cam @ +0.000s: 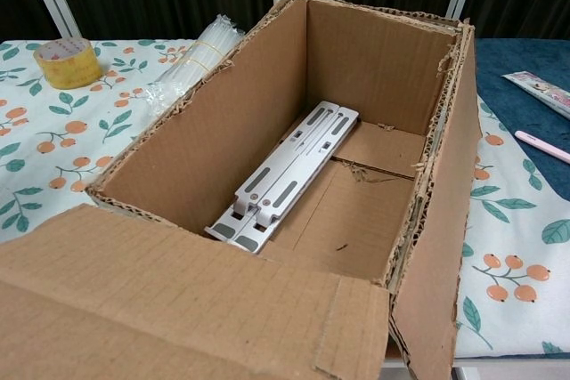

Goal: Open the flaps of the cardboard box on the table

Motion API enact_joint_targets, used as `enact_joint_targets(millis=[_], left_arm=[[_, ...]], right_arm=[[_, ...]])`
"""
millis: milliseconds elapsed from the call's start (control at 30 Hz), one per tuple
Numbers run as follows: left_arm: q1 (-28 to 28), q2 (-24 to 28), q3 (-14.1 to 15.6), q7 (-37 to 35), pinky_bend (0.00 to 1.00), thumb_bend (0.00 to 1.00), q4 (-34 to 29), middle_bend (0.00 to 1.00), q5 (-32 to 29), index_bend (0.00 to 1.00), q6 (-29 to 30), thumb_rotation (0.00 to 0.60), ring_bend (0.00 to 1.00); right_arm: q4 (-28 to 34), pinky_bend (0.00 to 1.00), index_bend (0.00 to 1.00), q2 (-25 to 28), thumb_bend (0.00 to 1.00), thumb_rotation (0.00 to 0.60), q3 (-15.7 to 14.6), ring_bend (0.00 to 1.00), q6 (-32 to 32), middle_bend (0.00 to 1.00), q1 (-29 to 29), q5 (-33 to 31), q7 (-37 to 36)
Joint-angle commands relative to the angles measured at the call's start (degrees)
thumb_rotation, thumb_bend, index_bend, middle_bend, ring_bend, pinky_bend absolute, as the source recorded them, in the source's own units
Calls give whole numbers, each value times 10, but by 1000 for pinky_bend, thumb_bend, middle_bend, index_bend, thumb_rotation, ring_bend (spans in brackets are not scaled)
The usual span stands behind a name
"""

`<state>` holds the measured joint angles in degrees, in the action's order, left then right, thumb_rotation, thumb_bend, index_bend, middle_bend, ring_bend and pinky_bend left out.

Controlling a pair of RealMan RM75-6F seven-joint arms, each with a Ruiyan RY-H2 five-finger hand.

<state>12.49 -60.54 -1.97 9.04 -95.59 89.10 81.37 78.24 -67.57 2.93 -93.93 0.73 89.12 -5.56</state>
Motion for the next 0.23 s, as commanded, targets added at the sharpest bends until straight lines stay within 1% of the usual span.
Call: enact_joint_targets(millis=[33,133,233], left_arm=[[-7,-11,7,-6,148,94,20,65,-6,52,-1,153,68],[-11,-19,9,-11,147,95,36,65,-8,52,0,155,68],[-13,-26,10,-24,148,94,45,65,-11,52,-2,154,68]], right_arm=[[4,0,0,1,900,600,8,0,8,0,0,-15,-16],[11,0,0,6,896,600,12,0,28,0,-1,-37,-48],[1,0,0,7,896,600,15,0,44,0,0,-49,-58]])
